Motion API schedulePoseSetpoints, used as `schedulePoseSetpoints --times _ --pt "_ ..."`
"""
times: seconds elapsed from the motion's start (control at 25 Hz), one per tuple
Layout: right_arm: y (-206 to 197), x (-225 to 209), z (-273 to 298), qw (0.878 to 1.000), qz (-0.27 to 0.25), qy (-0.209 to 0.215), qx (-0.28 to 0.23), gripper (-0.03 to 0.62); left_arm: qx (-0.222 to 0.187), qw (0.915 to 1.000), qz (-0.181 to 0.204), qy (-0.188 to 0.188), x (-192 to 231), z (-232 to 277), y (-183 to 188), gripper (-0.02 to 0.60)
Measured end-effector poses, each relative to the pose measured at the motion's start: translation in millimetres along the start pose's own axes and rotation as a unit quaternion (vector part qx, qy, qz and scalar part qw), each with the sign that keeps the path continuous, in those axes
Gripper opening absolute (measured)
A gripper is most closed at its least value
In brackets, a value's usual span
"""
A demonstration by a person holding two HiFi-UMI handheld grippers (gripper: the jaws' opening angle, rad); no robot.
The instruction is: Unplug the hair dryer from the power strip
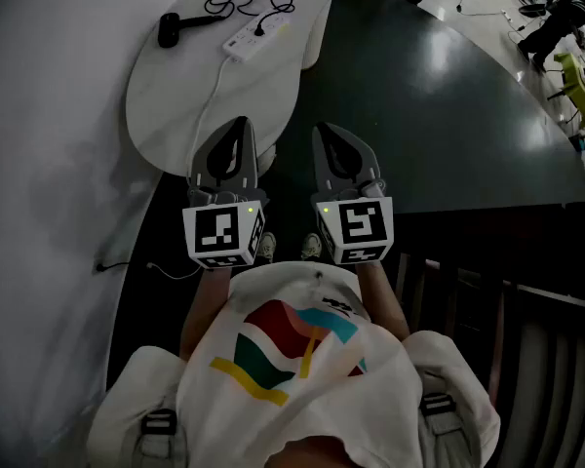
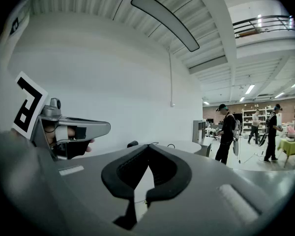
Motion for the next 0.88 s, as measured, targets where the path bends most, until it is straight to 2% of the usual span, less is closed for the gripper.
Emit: schedulePoseSetpoints --times 0.28,0.52,0.64,0.88 --pt "3 -8 -2 1.0 -0.006 0.004 -0.005 0.014 -0.004 1.0 -0.003 -0.006 -10 2 -1 0.0" --pt "2 -10 -2 1.0 0.015 0.004 -0.003 0.014 -0.005 1.0 -0.002 0.007 -5 0 -1 0.0" --pt "0 -14 -4 1.0 0.022 0.019 -0.005 0.014 -0.006 0.9999 -0.006 0.011 -4 0 -1 0.0" --pt "1 -37 -12 0.999 0.02 0.027 0.003 0.014 -0.002 0.9997 -0.013 0.02 -14 14 -2 0.0"
Point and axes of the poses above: the fingertips, and each gripper's own axes: z forward along the fingers, x to its left, y out of its top, the point moved 10 cm from there along -z, backward along the fingers, and after that the axes turned 5 degrees about z, right-handed, at the moved point
